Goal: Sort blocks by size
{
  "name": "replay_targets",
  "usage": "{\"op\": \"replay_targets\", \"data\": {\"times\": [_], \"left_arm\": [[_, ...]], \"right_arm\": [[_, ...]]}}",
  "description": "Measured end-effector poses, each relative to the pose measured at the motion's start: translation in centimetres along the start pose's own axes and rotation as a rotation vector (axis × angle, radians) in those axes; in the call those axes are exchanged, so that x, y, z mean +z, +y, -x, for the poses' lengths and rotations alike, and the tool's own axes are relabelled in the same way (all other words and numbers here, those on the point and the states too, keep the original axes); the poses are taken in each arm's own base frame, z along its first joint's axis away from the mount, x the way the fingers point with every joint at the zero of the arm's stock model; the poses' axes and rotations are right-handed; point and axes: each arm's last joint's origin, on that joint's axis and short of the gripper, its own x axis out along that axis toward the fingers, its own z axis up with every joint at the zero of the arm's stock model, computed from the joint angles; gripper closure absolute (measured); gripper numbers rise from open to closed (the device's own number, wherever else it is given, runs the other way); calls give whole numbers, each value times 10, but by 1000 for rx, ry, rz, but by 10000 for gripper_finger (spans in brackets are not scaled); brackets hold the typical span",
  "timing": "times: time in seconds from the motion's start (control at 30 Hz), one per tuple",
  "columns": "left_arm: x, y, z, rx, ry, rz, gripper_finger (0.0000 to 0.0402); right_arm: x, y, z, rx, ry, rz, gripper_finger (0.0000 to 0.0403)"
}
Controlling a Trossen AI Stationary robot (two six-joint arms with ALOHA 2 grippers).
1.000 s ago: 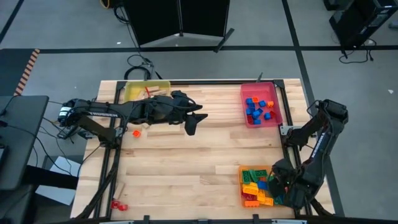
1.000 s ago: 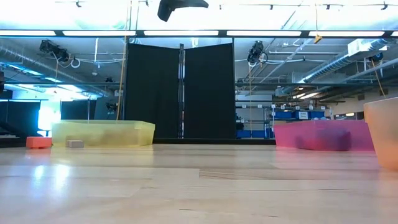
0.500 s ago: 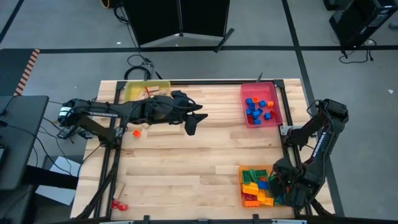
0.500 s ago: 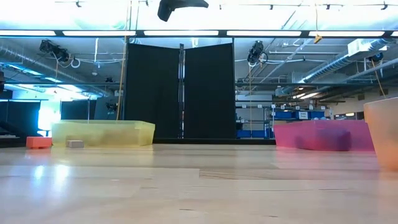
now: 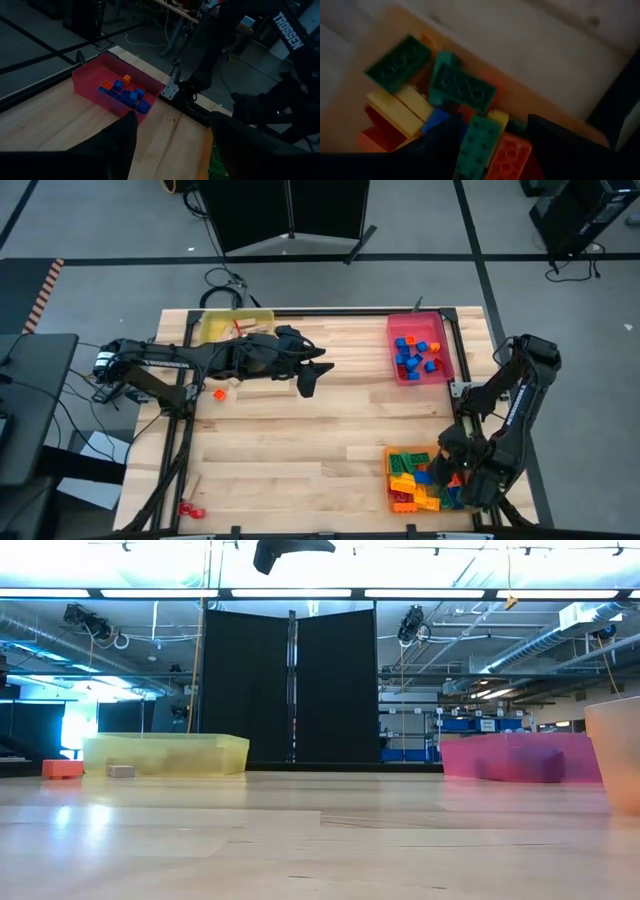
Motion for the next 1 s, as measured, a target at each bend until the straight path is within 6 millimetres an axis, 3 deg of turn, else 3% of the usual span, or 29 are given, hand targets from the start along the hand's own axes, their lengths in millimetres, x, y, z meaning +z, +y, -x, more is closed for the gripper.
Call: {"op": "replay_targets", "data": {"times": [0.47,0.73,0.87,1.0], "left_arm": [[0,0,0,0,0,0,145],[2,-1,0,-14,-25,9,145],[8,-4,1,-43,-79,25,145],[5,-9,2,-27,-83,-124,145]], "right_arm": [[47,-25,39,298,-267,-20,171],[73,-21,47,430,-567,-13,174],[81,-16,45,413,-623,11,173],[84,-9,43,385,-643,61,173]]}}
